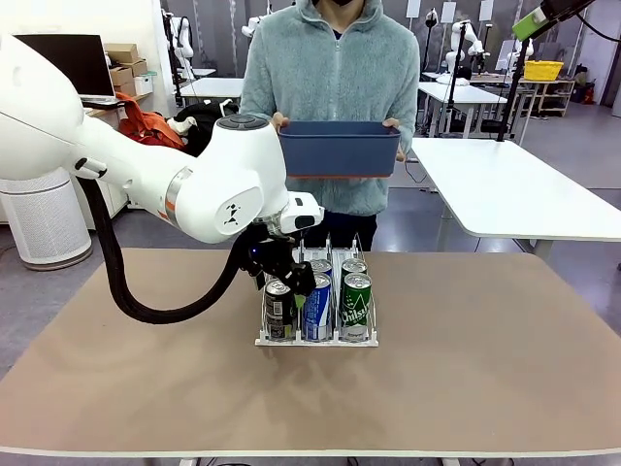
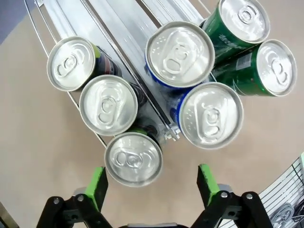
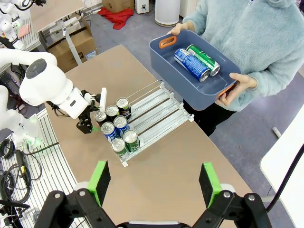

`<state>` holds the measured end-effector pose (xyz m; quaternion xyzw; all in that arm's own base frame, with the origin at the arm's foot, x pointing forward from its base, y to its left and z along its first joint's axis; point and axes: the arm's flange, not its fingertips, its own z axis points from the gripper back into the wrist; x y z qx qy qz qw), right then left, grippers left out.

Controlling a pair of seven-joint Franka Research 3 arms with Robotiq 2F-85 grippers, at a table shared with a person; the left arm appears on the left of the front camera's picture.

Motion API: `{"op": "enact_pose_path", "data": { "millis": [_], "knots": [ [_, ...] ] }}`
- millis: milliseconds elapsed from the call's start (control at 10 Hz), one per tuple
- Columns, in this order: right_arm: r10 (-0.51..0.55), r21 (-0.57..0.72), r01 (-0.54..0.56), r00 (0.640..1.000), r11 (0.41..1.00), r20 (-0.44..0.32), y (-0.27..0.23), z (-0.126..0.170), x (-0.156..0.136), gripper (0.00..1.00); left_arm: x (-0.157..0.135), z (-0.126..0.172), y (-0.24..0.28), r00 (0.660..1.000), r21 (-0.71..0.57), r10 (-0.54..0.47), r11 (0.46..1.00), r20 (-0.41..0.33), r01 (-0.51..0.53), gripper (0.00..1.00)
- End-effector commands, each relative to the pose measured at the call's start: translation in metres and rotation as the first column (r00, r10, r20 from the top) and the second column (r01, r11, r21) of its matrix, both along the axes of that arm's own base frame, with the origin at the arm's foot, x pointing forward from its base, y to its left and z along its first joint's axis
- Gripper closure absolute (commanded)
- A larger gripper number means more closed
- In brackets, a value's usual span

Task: Fill the beverage cans into the dispenser.
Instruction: Place the picked Pepsi coke in the line of the Automatic Can Dispenser with the same cans, then pick up the Sprite handed by the human.

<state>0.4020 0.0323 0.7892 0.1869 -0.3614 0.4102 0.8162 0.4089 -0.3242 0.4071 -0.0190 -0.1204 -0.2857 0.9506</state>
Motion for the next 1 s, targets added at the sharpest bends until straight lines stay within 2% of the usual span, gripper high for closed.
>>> {"op": "enact_pose_path", "data": {
  "millis": [0,900],
  "knots": [
    [0.001,0.004,-0.001,1.0,1.0,-0.005,0.0005,-0.0007,-0.0003,0.0,0.0063,-0.0034,0.0023,1.0,0.001,-0.014,1.0,-0.002,0.014,0.0],
    [0.001,0.004,-0.001,1.0,1.0,-0.005,0.0005,-0.0007,-0.0003,0.0,0.0063,-0.0034,0.0023,1.0,0.001,-0.014,1.0,-0.002,0.014,0.0]
  ]
}}
